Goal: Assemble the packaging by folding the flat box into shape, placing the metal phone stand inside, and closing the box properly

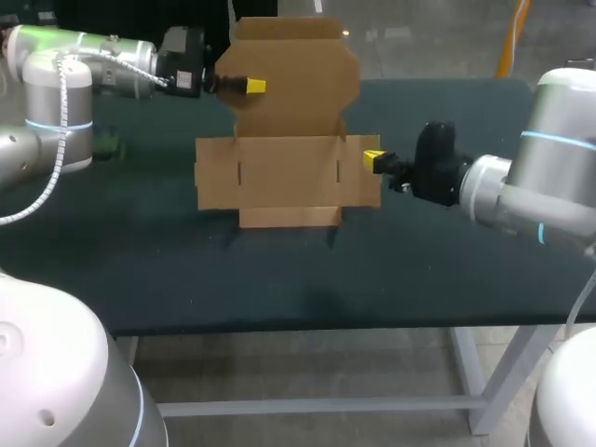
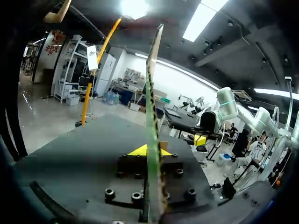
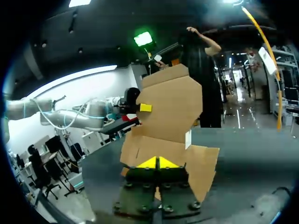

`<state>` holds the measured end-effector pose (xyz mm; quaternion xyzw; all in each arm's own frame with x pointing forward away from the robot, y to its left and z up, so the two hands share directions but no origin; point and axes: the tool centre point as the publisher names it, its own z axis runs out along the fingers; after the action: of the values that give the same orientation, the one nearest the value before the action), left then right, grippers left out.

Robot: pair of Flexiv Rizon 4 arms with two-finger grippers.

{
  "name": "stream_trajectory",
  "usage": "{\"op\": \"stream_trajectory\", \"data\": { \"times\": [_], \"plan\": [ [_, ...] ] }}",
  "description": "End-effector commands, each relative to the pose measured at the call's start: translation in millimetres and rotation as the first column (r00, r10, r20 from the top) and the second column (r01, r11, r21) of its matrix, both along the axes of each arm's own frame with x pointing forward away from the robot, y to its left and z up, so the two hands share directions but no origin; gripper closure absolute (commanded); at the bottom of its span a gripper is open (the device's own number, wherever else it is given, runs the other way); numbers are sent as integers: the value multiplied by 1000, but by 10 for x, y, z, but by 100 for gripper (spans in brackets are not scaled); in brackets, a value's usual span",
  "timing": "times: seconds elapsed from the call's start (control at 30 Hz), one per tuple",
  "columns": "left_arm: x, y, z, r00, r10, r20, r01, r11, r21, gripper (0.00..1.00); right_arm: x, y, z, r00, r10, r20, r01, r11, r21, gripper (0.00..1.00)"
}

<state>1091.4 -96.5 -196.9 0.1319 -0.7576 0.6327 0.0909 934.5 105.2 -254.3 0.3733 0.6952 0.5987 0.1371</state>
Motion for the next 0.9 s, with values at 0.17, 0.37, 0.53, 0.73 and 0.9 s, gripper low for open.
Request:
{"op": "stream_trajectory", "data": {
  "times": [0.17,0.37,0.53,0.73,0.9],
  "plan": [
    [-194,-113,169,1000,1,27,-1,1000,13,100,-342,26,-160,995,-82,47,84,996,-36,100],
    [-348,-177,309,999,-13,37,13,1000,-5,100,-489,42,-251,994,-93,51,96,994,-50,100],
    [-522,-266,416,998,-13,58,14,1000,-1,100,-611,9,-254,993,-96,66,100,994,-55,100],
    [-712,-334,541,996,-9,85,9,1000,-10,100,-747,-23,-288,991,-105,83,111,991,-72,100],
    [-845,-338,612,997,1,79,1,1000,-30,100,-852,-54,-312,990,-108,91,115,990,-77,100]
  ]
}}
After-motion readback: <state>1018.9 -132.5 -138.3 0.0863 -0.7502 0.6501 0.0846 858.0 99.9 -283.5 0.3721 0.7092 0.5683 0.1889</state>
